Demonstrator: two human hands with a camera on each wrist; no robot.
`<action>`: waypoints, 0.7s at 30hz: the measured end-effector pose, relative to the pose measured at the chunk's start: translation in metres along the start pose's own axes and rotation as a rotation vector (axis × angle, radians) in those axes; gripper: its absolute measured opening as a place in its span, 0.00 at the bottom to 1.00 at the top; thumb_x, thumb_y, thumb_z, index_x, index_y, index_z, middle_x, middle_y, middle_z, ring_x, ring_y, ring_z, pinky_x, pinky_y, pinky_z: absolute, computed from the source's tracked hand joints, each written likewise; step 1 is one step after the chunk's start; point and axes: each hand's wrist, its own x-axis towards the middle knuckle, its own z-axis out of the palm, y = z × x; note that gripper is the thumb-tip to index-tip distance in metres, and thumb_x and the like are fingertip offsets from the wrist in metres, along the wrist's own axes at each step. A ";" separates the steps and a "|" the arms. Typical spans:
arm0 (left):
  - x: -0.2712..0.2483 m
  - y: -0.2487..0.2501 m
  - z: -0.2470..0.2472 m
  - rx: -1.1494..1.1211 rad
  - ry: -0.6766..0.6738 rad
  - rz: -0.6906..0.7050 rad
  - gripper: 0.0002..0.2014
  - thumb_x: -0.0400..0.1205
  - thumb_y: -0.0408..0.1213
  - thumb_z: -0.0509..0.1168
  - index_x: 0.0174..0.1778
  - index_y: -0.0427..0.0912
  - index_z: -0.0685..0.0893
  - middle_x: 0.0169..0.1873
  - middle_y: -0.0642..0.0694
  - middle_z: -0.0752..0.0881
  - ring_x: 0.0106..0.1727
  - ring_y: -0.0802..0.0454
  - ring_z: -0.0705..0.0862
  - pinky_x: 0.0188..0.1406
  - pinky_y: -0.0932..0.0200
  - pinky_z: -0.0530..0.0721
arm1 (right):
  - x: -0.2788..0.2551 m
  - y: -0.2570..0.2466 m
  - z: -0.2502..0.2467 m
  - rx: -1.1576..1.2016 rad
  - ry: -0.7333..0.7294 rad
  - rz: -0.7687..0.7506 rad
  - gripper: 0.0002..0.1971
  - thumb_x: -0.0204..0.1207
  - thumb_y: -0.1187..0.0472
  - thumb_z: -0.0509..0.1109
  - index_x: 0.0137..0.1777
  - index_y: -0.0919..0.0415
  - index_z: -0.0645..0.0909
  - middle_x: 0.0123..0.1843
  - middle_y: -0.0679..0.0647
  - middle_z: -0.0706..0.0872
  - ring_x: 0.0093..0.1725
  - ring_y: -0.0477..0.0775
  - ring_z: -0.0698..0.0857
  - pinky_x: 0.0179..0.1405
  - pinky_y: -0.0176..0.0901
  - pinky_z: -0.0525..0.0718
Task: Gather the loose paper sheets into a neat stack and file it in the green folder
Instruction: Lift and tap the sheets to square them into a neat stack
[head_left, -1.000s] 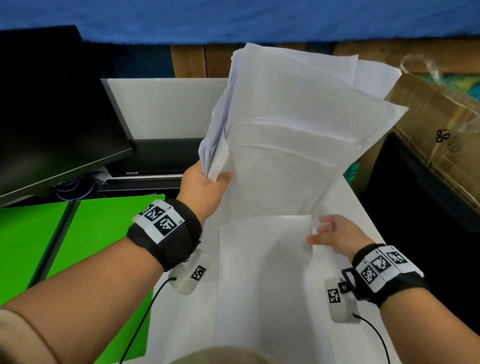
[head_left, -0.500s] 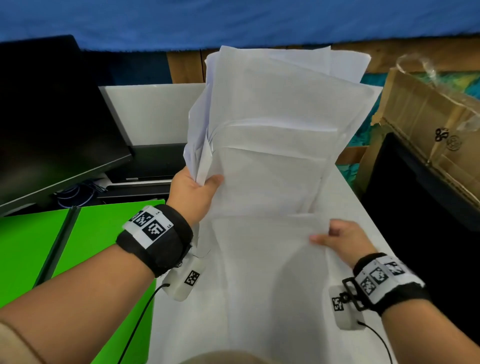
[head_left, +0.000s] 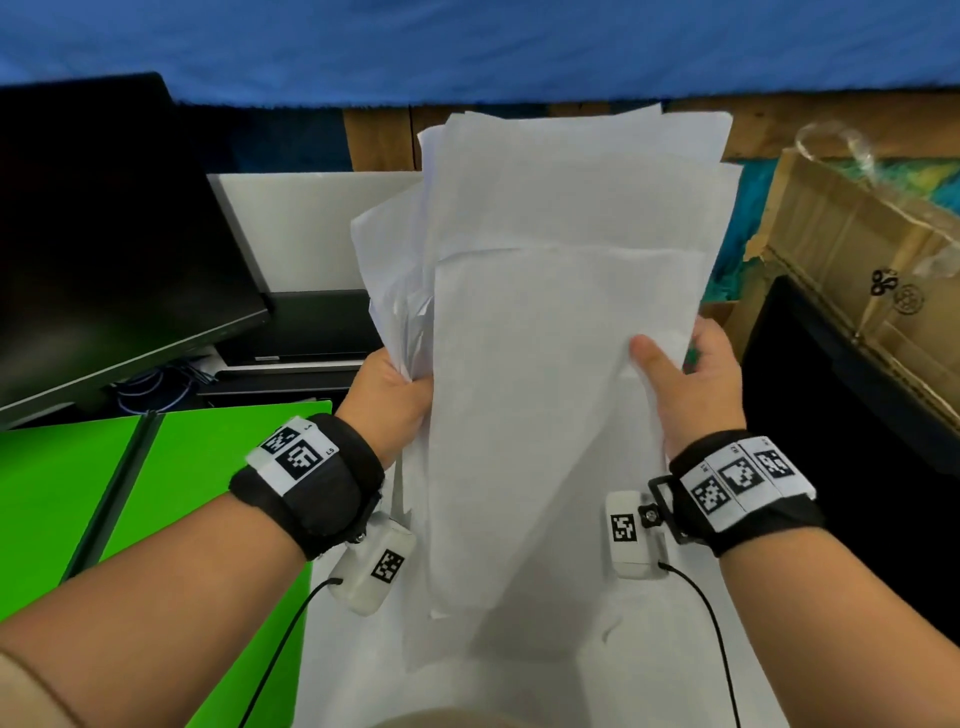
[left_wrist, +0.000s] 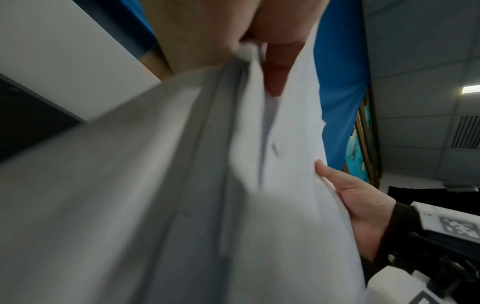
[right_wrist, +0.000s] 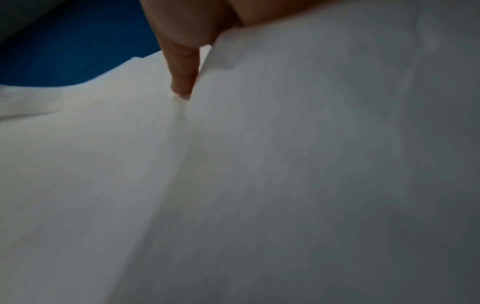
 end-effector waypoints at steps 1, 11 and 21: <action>0.000 -0.002 -0.001 -0.002 -0.009 -0.005 0.12 0.77 0.27 0.67 0.54 0.43 0.85 0.50 0.42 0.90 0.53 0.45 0.88 0.57 0.41 0.86 | 0.002 0.003 0.001 0.046 -0.007 0.036 0.18 0.69 0.65 0.76 0.49 0.45 0.72 0.58 0.60 0.84 0.52 0.57 0.86 0.54 0.56 0.87; -0.011 0.003 0.013 0.045 -0.016 0.182 0.35 0.67 0.45 0.73 0.71 0.46 0.70 0.63 0.50 0.82 0.65 0.55 0.82 0.69 0.47 0.79 | -0.011 -0.020 0.018 0.061 0.043 0.044 0.12 0.66 0.68 0.78 0.41 0.51 0.82 0.41 0.50 0.88 0.45 0.57 0.88 0.52 0.52 0.87; -0.005 0.015 0.028 -0.079 0.129 0.378 0.29 0.71 0.27 0.72 0.66 0.47 0.71 0.57 0.54 0.83 0.60 0.65 0.83 0.59 0.65 0.82 | -0.045 -0.037 0.034 0.138 -0.022 -0.169 0.21 0.65 0.63 0.77 0.56 0.49 0.74 0.53 0.51 0.86 0.55 0.52 0.88 0.57 0.52 0.87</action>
